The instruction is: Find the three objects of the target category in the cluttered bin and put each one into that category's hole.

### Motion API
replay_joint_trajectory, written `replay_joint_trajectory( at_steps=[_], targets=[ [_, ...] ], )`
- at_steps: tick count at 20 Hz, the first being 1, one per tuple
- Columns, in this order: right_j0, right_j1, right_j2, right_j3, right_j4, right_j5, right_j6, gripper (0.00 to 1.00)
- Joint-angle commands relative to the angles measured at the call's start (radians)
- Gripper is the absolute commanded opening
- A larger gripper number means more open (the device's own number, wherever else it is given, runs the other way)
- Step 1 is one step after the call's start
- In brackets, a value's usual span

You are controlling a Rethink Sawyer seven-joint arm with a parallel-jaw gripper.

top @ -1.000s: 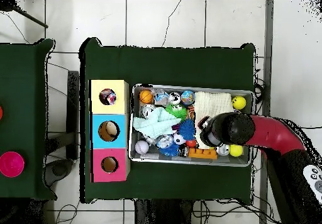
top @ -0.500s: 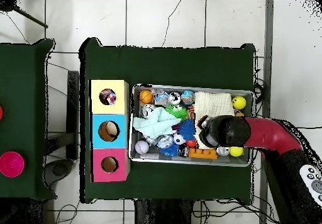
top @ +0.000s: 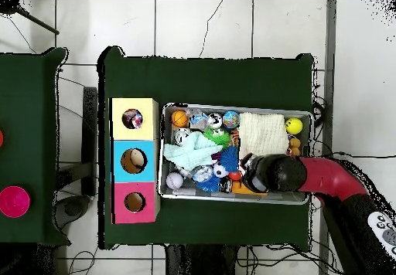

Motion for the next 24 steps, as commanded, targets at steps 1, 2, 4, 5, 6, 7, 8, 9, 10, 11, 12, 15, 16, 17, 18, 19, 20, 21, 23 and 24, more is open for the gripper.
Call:
replay_joint_trajectory(
  at_steps=[1,2,4,5,6,7,8,9,10,11,12,15,16,17,18,19,20,21,23,24],
  targets=[
    [0.005,0.078,0.023,0.089,-0.133,-0.148,-0.173,1.0],
    [0.01,0.092,0.016,0.078,-0.145,-0.157,-0.165,1.0],
    [0.012,0.122,0.011,0.059,-0.16,-0.167,-0.158,1.0],
    [0.005,0.135,0.014,0.054,-0.16,-0.168,-0.162,1.0],
    [0.003,0.133,0.015,0.048,-0.166,-0.167,-0.168,1.0],
    [-0.006,0.119,0.024,0.056,-0.161,-0.155,-0.183,1.0],
    [-0.016,0.121,0.032,0.047,-0.155,-0.138,-0.201,1.0],
    [-0.02,0.134,0.037,0.019,-0.154,-0.12,-0.222,1.0],
    [-0.025,0.146,0.044,-0.003,-0.146,-0.097,-0.239,1.0],
    [-0.03,0.171,0.05,-0.031,-0.145,-0.082,-0.26,1.0],
    [-0.031,0.194,0.054,-0.056,-0.143,-0.077,-0.268,1.0],
    [-0.037,0.231,0.063,-0.1,-0.151,-0.09,-0.283,1.0],
    [-0.036,0.233,0.065,-0.109,-0.153,-0.09,-0.284,1.0],
    [-0.032,0.226,0.064,-0.108,-0.162,-0.097,-0.277,1.0],
    [-0.035,0.226,0.069,-0.113,-0.16,-0.079,-0.277,0.0],
    [-0.032,0.223,0.068,-0.114,-0.157,-0.071,-0.274,0.0],
    [-0.029,0.22,0.067,-0.115,-0.154,-0.064,-0.272,0.0],
    [-0.026,0.217,0.066,-0.116,-0.152,-0.057,-0.269,0.0],
    [-0.015,0.202,0.063,-0.109,-0.144,-0.048,-0.253,0.0],
    [-0.007,0.194,0.059,-0.103,-0.139,-0.047,-0.236,0.0]
  ],
)
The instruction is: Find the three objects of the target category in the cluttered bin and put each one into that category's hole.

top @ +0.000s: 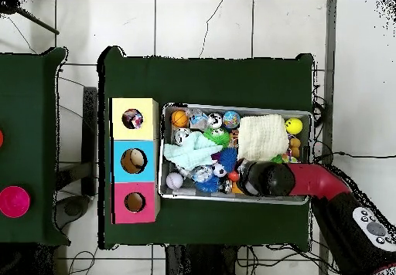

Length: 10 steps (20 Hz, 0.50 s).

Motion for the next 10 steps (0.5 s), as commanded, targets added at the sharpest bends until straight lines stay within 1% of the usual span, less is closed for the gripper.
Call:
replay_joint_trajectory(
  at_steps=[1,3,5,7,9,10],
  targets=[
    [0.027,0.06,0.035,-0.084,-0.045,0.042,-0.217,0.0],
    [0.04,0.036,0.031,-0.06,-0.051,0.007,-0.181,0.0],
    [0.058,0.018,0.021,-0.047,-0.051,-0.006,-0.147,0.0],
    [0.08,0.002,0.006,-0.035,-0.03,-0.004,-0.095,0.0],
    [0.111,-0.076,-0.005,0.033,0.033,-0.001,0.011,0.0],
    [0.137,-0.138,-0.018,0.076,0.06,-0.009,0.075,0.0]
  ],
)
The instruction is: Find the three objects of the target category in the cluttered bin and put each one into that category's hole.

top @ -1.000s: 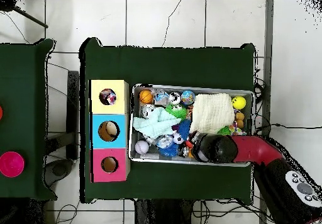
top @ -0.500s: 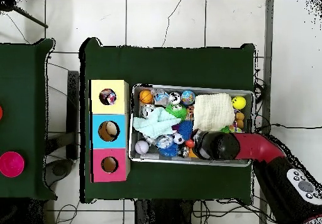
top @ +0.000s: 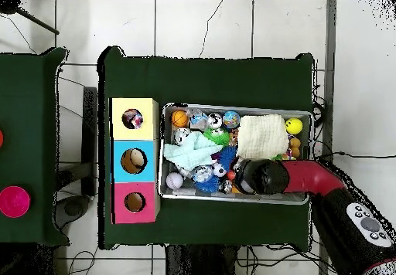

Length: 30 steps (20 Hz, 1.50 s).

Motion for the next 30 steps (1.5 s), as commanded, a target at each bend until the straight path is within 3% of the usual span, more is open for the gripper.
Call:
replay_joint_trajectory(
  at_steps=[1,7,12,16,21,25,28,30],
  targets=[
    [0.123,-0.18,-0.023,0.108,0.094,0.016,0.118,0.0],
    [0.229,-0.403,-0.054,0.226,0.36,0.171,0.23,0.0],
    [0.319,-0.487,-0.131,0.25,0.47,0.216,0.26,0.0],
    [0.378,-0.469,-0.182,0.282,0.512,0.139,0.272,0.0],
    [0.523,-0.47,-0.251,0.317,0.615,0.077,0.384,0.0],
    [0.609,-0.466,-0.307,0.309,0.667,0.063,0.411,0.0],
    [0.608,-0.417,-0.337,0.304,0.647,-0.006,0.344,0.0],
    [0.584,-0.358,-0.355,0.285,0.596,-0.069,0.278,0.0]
  ],
)
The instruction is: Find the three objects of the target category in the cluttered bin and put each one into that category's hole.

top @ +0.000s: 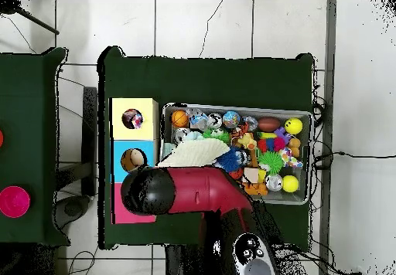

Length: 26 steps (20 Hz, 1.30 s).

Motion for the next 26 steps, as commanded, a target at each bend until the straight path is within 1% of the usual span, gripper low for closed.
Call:
replay_joint_trajectory(
  at_steps=[1,2,4,6,9,12,16,17,20,21,26],
  targets=[
    [-0.033,0.124,-0.122,0.041,-0.029,-0.181,0.174,0.0],
    [-0.044,0.149,-0.129,0.033,-0.055,-0.215,0.149,0.0],
    [-0.089,0.193,-0.121,0.022,-0.086,-0.275,0.077,0.0],
    [-0.129,0.227,-0.109,0.01,-0.118,-0.322,0.015,0.0],
    [-0.182,0.267,-0.087,-0.014,-0.169,-0.371,-0.049,0.0],
    [-0.238,0.303,-0.054,-0.049,-0.224,-0.382,-0.109,0.0],
    [-0.299,0.312,-0.017,-0.1,-0.286,-0.325,-0.174,0.0],
    [-0.315,0.313,-0.006,-0.107,-0.292,-0.307,-0.181,0.0],
    [-0.313,0.314,-0.006,-0.113,-0.319,-0.304,-0.15,0.0],
    [-0.313,0.315,-0.003,-0.118,-0.331,-0.296,-0.127,1.0],
    [-0.29,0.314,-0.024,-0.119,-0.308,-0.271,-0.07,1.0]
  ],
)
